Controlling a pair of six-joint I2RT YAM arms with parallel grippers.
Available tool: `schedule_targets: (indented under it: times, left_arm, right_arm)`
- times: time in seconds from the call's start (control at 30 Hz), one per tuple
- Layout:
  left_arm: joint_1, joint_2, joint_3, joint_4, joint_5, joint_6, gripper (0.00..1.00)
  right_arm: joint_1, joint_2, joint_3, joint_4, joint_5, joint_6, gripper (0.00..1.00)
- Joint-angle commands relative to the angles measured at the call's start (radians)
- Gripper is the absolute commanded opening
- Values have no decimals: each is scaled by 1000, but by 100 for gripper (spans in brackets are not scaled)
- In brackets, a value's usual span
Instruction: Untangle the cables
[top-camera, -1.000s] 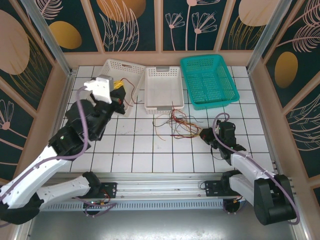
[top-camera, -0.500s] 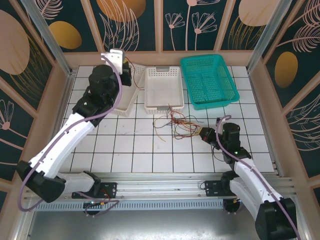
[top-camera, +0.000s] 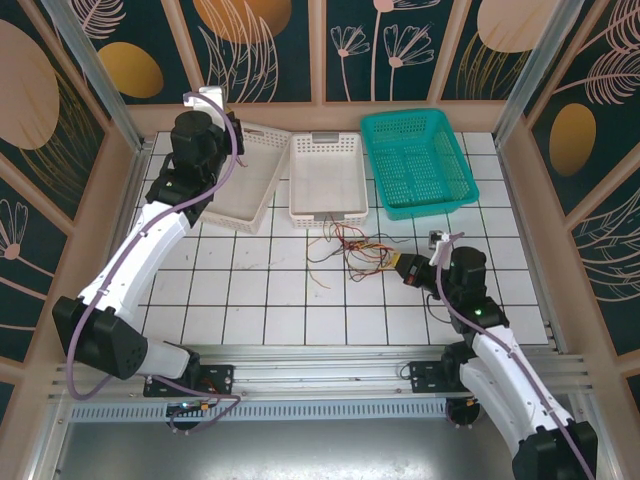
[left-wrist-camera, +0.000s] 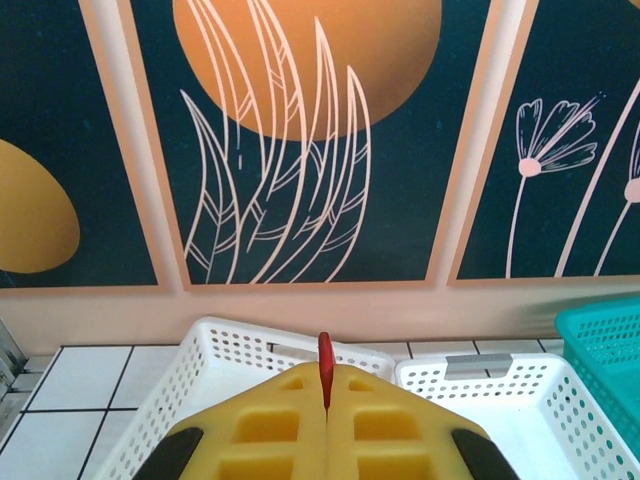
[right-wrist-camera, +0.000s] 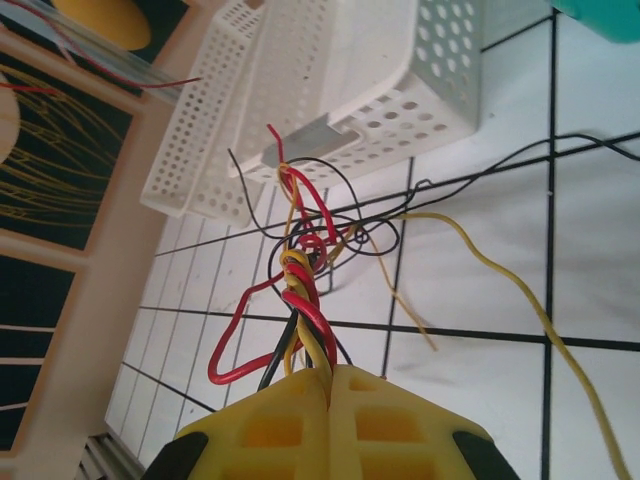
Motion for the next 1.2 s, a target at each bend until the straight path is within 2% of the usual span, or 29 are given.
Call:
schedule_targets:
  times: [0.0,0.23,0.47,0.67,0.93,1.03,1.07,1.17]
  left_arm:
    - [10,5,-31,57,6,-20,0]
    - [67,57,-132,101,20,-46,0]
    - [81,168,-132,113,16,-59,0]
    - [83,255,-149,126,-1,-81,0]
    - [84,290,-211,158,6,-112,0]
    - [84,292,-220,160,10,-116,9]
    - [85,291,-223,163,12,-116,14]
    - [84,277,-222,157,20,-123,43]
  right_arm:
    - [9,-20,59,-2,-44,-27,0]
    - [30,-47,99,-1,-83,-26,0]
    - [65,-48,170,-15,-111,-35,0]
    - [120,-34,204,-29,-84,-31,0]
    - [168,-30,228,-38,-43,-31,0]
    - [172,-24,228,-25,-46,-25,0]
    - [175,-23,227,-23,-44,-23,0]
    - [179,-15,223,-14,-40,-19,0]
